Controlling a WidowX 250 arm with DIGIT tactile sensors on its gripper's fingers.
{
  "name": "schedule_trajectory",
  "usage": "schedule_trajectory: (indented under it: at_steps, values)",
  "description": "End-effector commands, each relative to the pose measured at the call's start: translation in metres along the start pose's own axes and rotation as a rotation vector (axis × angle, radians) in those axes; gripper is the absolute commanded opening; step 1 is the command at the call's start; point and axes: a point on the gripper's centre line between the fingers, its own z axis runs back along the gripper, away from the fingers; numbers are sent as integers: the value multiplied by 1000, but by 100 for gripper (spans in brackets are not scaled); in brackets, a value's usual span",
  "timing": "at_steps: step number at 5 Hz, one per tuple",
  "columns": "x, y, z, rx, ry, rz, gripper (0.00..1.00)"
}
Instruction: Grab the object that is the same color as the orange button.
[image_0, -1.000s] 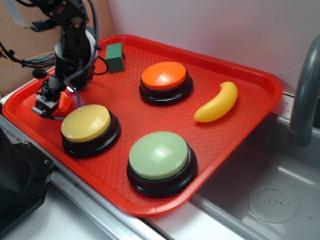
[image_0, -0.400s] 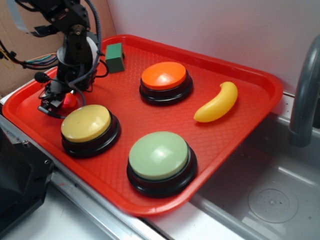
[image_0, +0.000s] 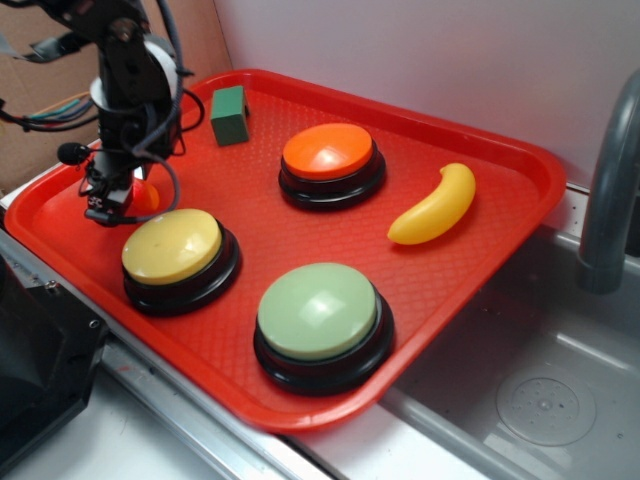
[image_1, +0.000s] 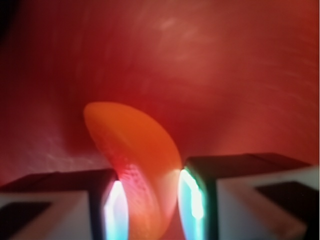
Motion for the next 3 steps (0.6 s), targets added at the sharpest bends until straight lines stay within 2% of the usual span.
schedule_trajectory:
  at_steps: [1, 2, 3]
  values:
    - [30, 23, 72, 92, -127, 462, 0]
    - [41, 36, 125, -10, -130, 710, 0]
    - [49, 32, 167, -114, -131, 884, 0]
